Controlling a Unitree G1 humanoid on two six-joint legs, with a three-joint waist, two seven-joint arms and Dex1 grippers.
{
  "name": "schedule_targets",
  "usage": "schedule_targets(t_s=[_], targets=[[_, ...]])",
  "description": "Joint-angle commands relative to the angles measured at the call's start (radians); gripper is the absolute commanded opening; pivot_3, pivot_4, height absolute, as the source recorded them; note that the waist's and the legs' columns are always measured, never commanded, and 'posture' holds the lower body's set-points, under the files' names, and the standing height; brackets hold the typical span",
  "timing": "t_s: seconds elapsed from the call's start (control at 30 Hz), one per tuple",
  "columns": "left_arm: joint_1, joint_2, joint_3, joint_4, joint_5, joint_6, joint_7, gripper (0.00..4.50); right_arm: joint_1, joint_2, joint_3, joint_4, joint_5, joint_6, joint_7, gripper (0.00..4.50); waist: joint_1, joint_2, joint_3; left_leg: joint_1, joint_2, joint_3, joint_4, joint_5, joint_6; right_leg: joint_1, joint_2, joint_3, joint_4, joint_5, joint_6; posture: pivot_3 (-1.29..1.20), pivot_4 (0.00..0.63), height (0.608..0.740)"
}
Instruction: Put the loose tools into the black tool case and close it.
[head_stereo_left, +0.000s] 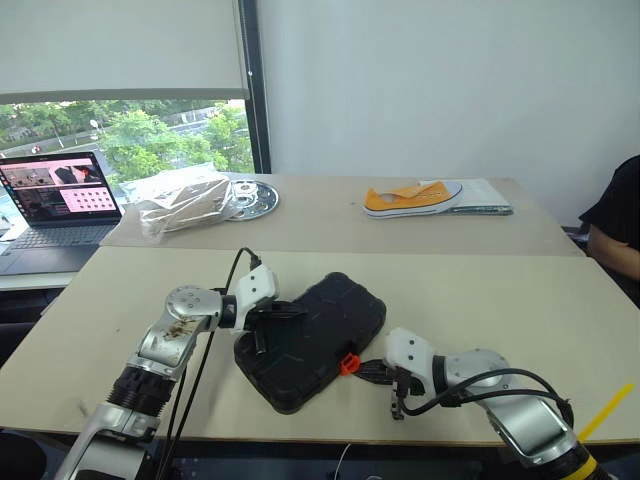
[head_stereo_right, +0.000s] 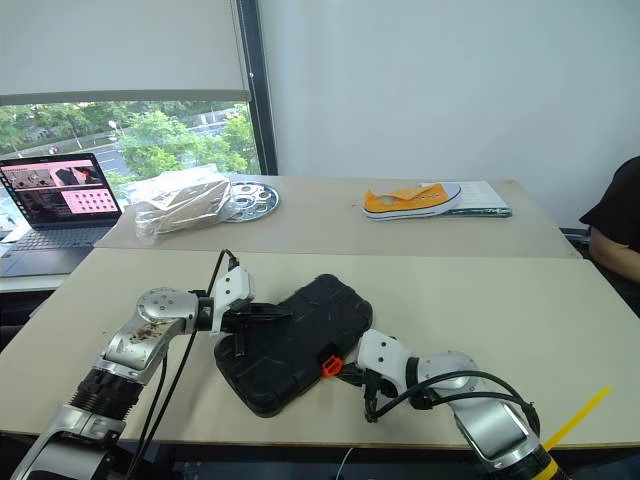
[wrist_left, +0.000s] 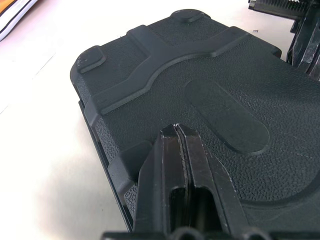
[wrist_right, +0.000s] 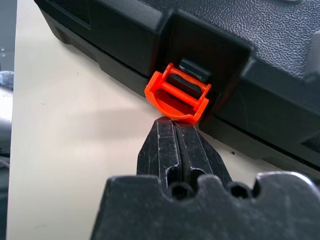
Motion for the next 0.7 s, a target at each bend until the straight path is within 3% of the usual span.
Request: schedule_targets(t_s=[0.03,0.4,0.7], targets=[[0.037,0.004,-0.045,0.063,0.045,0.022,-0.004,0.0,0.002,0.036,-0.065,-0.044,0.049,-0.08,-0.019,0.01,0.0,0.0,0.0,0.0,0.0,0.0,0.0,0.0,0.0,0.0,0.0,0.0,0.0,0.0,0.0,0.0,0.15,0.74],[0.041,-0.002,-0.044,0.075,0.047,0.013,-0.003,0.0,0.012,0.111,-0.115,-0.034,0.069,-0.172,-0.036,0.01,-0.007,0.0,0.0,0.001,0.002,0.0,-0.001,-0.001,0.002,0.0,0.0,0.001,0.001,0.0,0.001,0.0,0.15,0.74],[0.035,0.001,-0.042,0.089,0.05,0.005,-0.006,0.0,0.048,0.062,-0.122,-0.077,0.106,-0.089,-0.004,0.01,-0.002,0.001,0.0,0.001,0.001,0.0,-0.002,0.0,-0.001,0.0,0.0,0.0,0.0,0.002,-0.004,0.0,0.15,0.74]])
